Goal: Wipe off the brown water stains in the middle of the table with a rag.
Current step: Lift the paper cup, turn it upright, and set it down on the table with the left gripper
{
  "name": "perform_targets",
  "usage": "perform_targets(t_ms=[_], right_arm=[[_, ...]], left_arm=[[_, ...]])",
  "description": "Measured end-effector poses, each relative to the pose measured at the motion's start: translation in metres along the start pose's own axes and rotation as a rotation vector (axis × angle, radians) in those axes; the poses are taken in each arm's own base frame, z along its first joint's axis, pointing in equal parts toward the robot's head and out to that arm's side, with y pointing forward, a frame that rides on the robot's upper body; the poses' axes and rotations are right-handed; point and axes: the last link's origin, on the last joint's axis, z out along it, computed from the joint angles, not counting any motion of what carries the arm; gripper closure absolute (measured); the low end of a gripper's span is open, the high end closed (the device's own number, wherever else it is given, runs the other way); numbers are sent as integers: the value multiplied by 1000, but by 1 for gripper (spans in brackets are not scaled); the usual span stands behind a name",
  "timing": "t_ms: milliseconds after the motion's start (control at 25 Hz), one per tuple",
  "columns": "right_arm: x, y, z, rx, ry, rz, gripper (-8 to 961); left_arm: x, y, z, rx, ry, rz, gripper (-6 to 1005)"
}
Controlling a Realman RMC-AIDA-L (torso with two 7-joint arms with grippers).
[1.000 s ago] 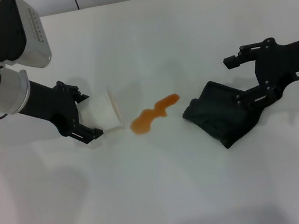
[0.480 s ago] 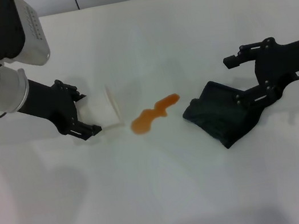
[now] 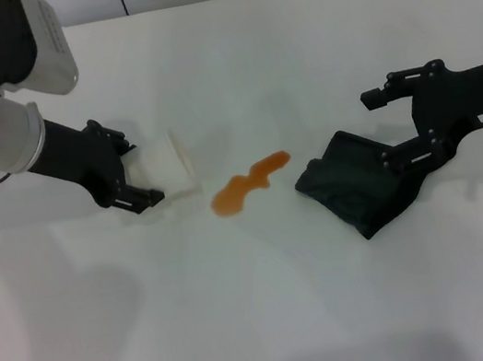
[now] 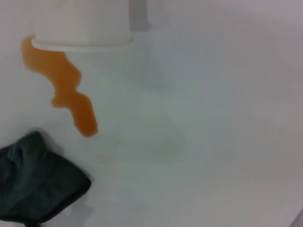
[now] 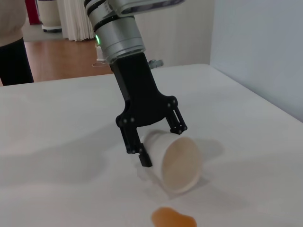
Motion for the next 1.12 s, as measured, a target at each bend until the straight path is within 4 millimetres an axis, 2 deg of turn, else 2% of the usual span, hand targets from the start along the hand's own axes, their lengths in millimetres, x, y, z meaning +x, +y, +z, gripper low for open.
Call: perform_targets(t_ms=[520,840,1120], right_arm=[[0,0,0,1,0,1,112],[-3,0,0,3,-17,-8,112],[-3,0,-1,2,-23,-9,112]], left_arm=[[6,-7,-21,66,187,-122,292],[-21,9,-19,110,376,-230,293],[-47,33,-14,171,597,-302,297]])
